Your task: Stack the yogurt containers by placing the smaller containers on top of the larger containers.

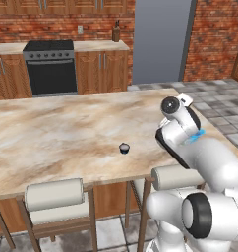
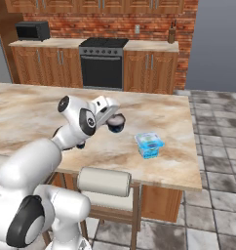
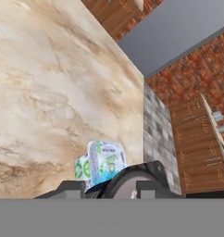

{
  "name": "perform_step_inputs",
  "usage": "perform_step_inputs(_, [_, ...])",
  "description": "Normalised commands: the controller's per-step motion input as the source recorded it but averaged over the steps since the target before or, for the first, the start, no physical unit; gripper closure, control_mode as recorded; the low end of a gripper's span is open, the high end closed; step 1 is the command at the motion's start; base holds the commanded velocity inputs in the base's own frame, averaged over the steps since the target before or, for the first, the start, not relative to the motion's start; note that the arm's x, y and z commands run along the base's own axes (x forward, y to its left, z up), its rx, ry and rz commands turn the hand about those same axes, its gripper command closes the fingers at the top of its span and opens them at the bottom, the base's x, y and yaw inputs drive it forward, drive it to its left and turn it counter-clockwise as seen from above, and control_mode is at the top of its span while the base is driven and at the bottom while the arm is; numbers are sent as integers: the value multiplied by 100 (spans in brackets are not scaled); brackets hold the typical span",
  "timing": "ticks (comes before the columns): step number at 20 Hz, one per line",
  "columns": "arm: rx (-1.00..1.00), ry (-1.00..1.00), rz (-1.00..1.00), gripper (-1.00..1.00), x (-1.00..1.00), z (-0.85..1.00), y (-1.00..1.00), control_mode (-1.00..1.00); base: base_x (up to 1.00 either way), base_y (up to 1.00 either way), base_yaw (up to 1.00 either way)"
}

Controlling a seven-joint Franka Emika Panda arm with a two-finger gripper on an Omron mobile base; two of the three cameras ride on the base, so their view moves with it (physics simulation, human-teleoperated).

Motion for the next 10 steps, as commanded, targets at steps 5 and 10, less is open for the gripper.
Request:
perform_step_inputs(5, [-5, 0, -1, 100, -14, 13, -16, -100, 0, 0, 0])
perform_step_inputs(10, [-3, 0, -1, 100, -12, 6, -21, -100, 0, 0, 0])
